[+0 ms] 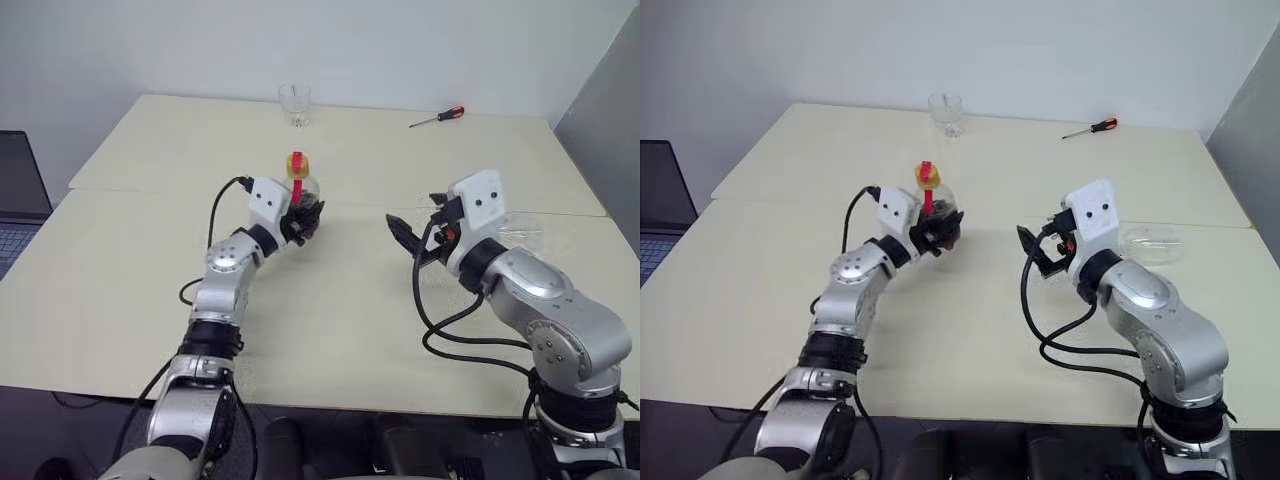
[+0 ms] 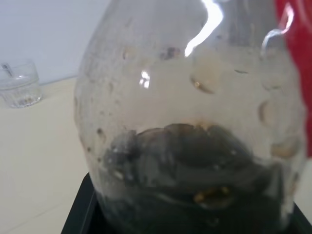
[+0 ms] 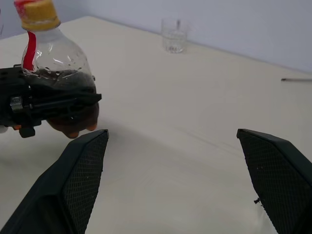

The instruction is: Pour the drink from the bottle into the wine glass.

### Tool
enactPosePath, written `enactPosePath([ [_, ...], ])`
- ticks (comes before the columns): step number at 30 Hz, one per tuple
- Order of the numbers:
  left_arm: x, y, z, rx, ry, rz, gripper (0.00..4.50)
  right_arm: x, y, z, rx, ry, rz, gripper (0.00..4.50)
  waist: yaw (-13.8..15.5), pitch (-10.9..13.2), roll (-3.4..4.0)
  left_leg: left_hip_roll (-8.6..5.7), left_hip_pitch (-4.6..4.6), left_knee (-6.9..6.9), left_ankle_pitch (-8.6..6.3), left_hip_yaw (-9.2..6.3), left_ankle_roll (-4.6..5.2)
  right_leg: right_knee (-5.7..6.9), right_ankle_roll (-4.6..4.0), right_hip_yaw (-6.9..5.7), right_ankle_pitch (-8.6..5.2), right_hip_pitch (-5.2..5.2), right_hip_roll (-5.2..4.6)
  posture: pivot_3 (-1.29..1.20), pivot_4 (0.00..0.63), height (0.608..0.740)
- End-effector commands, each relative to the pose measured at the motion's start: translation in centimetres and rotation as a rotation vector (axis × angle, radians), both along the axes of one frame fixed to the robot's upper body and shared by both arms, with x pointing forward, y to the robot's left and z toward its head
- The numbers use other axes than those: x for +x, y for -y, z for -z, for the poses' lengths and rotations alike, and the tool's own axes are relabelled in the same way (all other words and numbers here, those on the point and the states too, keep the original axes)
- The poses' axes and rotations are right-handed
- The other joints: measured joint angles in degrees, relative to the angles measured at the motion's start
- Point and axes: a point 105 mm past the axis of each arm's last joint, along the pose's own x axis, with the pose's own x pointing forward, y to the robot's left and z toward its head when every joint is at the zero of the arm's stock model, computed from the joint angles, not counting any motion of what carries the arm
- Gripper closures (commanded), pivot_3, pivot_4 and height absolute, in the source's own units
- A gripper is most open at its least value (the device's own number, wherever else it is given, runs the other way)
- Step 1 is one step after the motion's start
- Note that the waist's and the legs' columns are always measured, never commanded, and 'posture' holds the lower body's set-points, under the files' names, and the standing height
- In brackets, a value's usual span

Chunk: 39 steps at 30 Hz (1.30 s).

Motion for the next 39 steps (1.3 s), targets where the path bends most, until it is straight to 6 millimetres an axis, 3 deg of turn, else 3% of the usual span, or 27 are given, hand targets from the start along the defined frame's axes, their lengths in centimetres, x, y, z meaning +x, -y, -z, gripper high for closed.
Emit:
enactPosePath([
  [1,-0.9,2.6,-2.0,0.001,0.064,0.035,2.56,-0.7,-1.2,-2.1,0.076,0.031,-0.092,0.00,-0.01,0.00,0.00,0.00,-0.01,0.04,0.00,0.00,0.00,0.01,0.03,0.00,-0.01,0.01,0.00,0.00,0.150,0.740],
  [5,-1.2,4.2,-1.8,0.013,0.070,0.047,2.56,-0.8,-2.4,-3.2,0.100,0.036,-0.148,0.00,-0.25,0.00,0.01,0.01,-0.01,0.17,-0.01,0.01,0.02,0.00,0.12,-0.04,0.01,0.01,0.08,0.00,0.150,0.740],
  [11,-1.5,5.0,-1.5,0.017,0.083,0.044,2.56,-0.5,-4.0,-4.3,0.133,0.032,-0.156,0.00,-0.23,0.00,0.01,0.03,-0.13,0.14,-0.01,0.00,0.03,-0.01,0.04,0.03,0.05,-0.12,0.09,0.00,0.150,0.740],
  [20,-2.1,6.0,-1.1,0.000,0.082,0.087,2.61,0.2,-4.7,-6.1,0.177,0.057,-0.127,0.00,-0.10,-0.01,0.02,0.00,-0.36,0.37,-0.01,-0.01,0.03,0.00,0.07,-0.05,0.09,-0.23,0.04,0.00,0.150,0.740],
  [31,-3.3,7.4,-0.7,-0.007,0.073,0.164,2.61,-0.4,-5.3,-5.0,0.172,0.006,-0.133,0.00,-0.14,-0.01,0.03,0.02,-0.38,0.37,-0.01,-0.04,0.04,0.00,0.07,-0.04,0.09,-0.23,0.05,0.00,0.150,0.740],
  [33,-3.4,7.5,-0.8,-0.008,0.074,0.167,2.61,-0.5,-5.3,-4.7,0.168,-0.003,-0.129,0.37,-0.13,-0.01,0.03,0.02,-0.38,0.37,-0.01,-0.03,0.04,-0.01,0.08,-0.05,0.08,-0.23,0.05,0.00,0.150,0.740],
  [39,-3.2,7.5,-1.1,-0.010,0.080,0.163,2.66,-0.4,-5.2,-4.2,0.167,-0.014,-0.125,0.37,-0.18,-0.01,0.03,0.02,-0.38,0.37,-0.01,-0.04,0.04,-0.01,0.09,-0.06,0.08,-0.23,0.06,0.00,0.150,0.740],
])
